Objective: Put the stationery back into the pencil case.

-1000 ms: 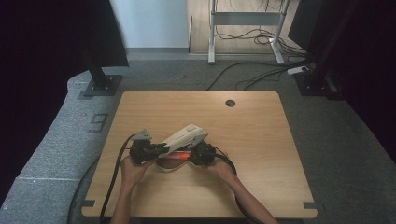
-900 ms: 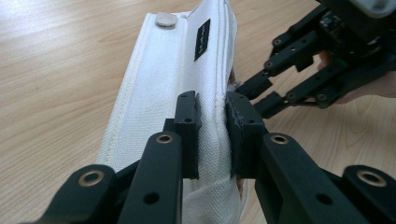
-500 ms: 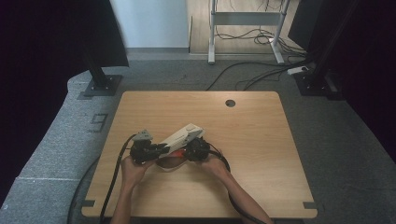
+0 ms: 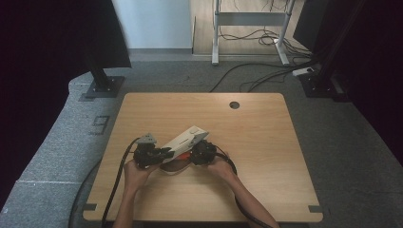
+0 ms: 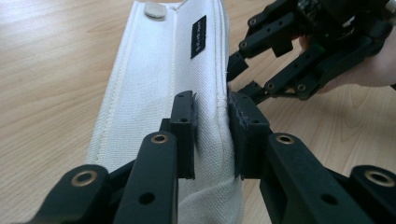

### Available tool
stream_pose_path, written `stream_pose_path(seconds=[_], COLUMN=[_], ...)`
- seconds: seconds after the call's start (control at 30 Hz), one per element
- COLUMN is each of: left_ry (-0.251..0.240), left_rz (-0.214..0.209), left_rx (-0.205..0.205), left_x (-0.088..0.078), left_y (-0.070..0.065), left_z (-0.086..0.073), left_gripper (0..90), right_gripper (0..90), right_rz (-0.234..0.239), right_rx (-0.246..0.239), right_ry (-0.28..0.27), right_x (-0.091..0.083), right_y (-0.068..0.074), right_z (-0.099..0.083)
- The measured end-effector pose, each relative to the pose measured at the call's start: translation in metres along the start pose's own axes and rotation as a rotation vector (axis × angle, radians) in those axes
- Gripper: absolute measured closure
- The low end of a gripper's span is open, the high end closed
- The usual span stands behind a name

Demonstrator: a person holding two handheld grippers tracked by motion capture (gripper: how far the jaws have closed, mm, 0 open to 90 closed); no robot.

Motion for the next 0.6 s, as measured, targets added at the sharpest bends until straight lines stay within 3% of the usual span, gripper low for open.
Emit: stream_pose_path(seconds=[0.6], left_ry=[0.043], left_rz=[-0.044], left_rx=[0.005], left_x=[0.012], left_y=[-0.008], left_z=[-0.009], left_gripper=[65.0], right_gripper=[60.3], right_rz=[-0.044], right_rx=[0.041], right_ry=[0.024], right_x=[-0.016], right_y=[-0.02], right_z=[-0.023])
Point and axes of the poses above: each handheld gripper's, and its own axes: x roughly forward along the jaws, z roughly out of its top, y roughly to its left, the point moved 5 cm from there along x, roughly forward along the jaws, and after that the axes turned 5 degrees about y, right-handed, at the moved point
